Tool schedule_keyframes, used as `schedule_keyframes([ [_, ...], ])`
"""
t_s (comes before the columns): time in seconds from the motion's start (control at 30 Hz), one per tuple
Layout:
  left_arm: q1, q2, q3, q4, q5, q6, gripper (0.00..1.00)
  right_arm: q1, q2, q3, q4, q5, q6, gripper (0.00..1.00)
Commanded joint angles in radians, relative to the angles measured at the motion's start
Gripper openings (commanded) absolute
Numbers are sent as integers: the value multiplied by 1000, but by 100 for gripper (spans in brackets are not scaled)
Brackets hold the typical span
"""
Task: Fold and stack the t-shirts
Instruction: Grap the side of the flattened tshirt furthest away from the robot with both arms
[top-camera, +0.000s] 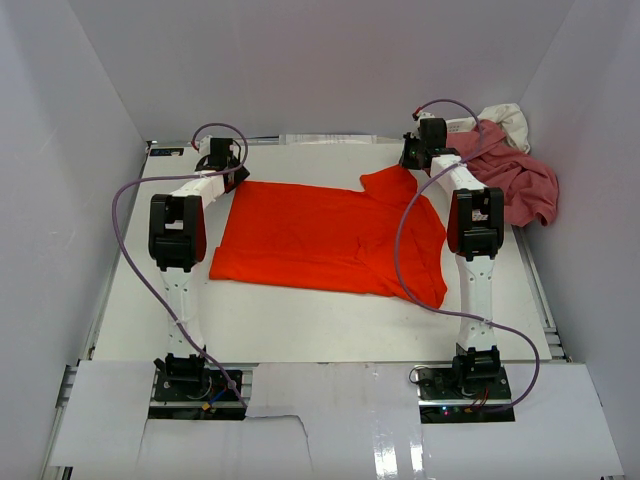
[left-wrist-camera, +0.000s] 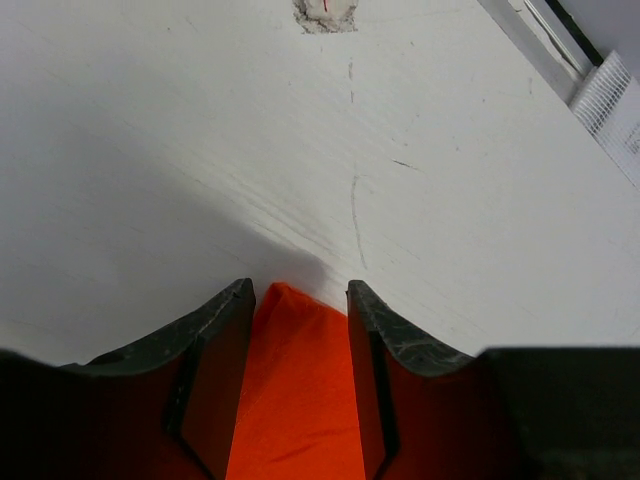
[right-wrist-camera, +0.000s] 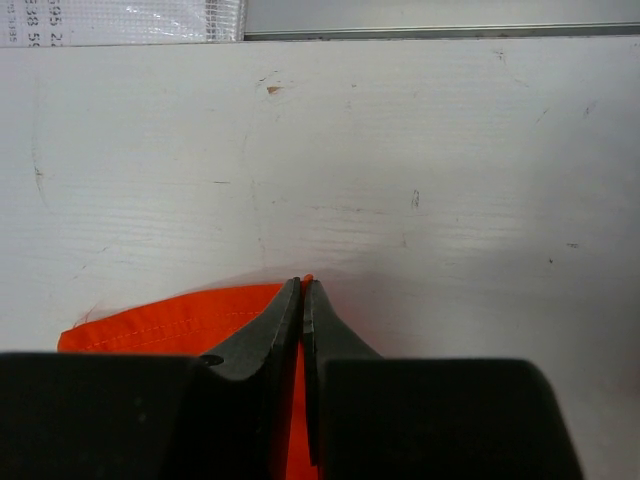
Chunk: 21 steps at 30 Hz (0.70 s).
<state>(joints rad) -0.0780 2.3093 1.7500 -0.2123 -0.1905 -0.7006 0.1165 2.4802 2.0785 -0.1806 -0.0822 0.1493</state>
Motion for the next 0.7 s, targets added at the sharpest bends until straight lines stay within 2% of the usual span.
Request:
schedule_keyframes([
  [0.0, 12, 2, 14, -15, -9, -2, 54, -9, -69, 3, 29, -13, -8, 8],
  [0.07, 14, 13, 20, -9, -1, 0, 52, -9, -69, 3, 29, -14, -8, 8],
  [0.17, 12, 28, 40, -12, 22, 6, 30, -11, -70, 5, 27, -11, -8, 8],
  [0.2, 12, 29, 42, -13, 28, 6, 19, -11, -69, 6, 27, -11, -10, 8],
  [0.33, 12, 25, 42, -15, 34, 9, 0, -12, -72, 9, 24, -10, -7, 8],
  [0.5, 12, 16, 31, -13, 40, 1, 0, -15, -81, 23, 26, -10, -4, 8],
  [0.67, 12, -21, 17, 13, 46, 0, 0, -21, -87, 115, 13, -4, -1, 8],
])
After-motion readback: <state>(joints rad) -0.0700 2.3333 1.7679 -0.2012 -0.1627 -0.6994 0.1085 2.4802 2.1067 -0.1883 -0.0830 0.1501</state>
